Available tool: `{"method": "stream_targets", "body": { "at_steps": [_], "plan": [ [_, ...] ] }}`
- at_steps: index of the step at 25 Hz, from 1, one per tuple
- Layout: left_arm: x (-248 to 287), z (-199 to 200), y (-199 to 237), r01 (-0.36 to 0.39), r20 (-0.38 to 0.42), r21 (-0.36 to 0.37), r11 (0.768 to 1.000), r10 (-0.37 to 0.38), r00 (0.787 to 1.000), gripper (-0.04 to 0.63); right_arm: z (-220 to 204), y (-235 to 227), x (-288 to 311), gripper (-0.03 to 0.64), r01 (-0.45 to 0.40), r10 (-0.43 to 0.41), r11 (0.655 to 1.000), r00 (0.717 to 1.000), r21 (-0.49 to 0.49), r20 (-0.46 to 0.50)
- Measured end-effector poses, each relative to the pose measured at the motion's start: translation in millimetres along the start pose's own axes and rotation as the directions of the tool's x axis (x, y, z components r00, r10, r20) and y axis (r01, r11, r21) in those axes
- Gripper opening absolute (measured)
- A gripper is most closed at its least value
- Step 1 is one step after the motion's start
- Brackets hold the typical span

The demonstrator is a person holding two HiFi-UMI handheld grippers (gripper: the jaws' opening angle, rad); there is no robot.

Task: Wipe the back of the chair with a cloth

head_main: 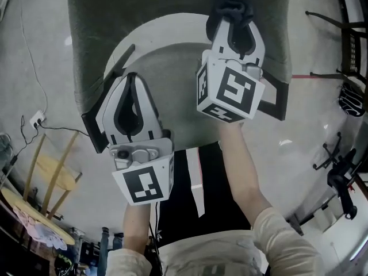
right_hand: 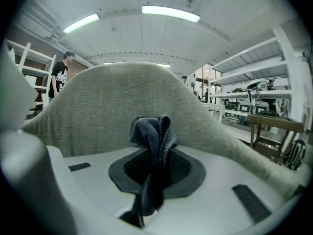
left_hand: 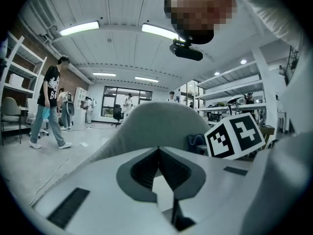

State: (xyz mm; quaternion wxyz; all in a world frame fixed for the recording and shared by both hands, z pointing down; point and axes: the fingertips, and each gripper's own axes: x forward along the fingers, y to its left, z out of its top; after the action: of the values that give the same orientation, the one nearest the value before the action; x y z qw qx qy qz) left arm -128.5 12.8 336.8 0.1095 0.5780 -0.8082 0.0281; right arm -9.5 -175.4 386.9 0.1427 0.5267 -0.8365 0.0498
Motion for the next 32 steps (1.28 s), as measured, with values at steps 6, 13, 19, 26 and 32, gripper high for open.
{"method": "stream_targets", "body": {
  "at_steps": [6, 13, 19, 26, 32],
  "plan": [
    [14, 1, -36, 0.129, -0.015, 0.033, 0.991, -0.129, 0.992, 0.015, -6, -56, -25, 0.06, 0.176, -0.177, 0.983, 0.984, 0.054, 0.008],
    [28, -8, -78, 0.259, -0.039, 0.06, 0.964, -0.257, 0.966, 0.015, -22, -105, -67, 0.06, 0.344, -0.343, 0.934, 0.939, 0.09, -0.027],
    [33, -12, -109, 0.309, -0.044, 0.044, 0.95, -0.307, 0.951, 0.015, -28, -121, -91, 0.06, 0.383, -0.382, 0.921, 0.924, 0.063, -0.025],
    [34, -24, -119, 0.322, -0.067, 0.05, 0.946, -0.318, 0.946, 0.015, -37, -128, -108, 0.06, 0.411, -0.409, 0.906, 0.912, 0.103, -0.043],
    [33, -27, -126, 0.32, -0.072, 0.039, 0.947, -0.317, 0.946, 0.015, -43, -132, -117, 0.06, 0.422, -0.418, 0.902, 0.906, 0.095, -0.06]
  ]
}}
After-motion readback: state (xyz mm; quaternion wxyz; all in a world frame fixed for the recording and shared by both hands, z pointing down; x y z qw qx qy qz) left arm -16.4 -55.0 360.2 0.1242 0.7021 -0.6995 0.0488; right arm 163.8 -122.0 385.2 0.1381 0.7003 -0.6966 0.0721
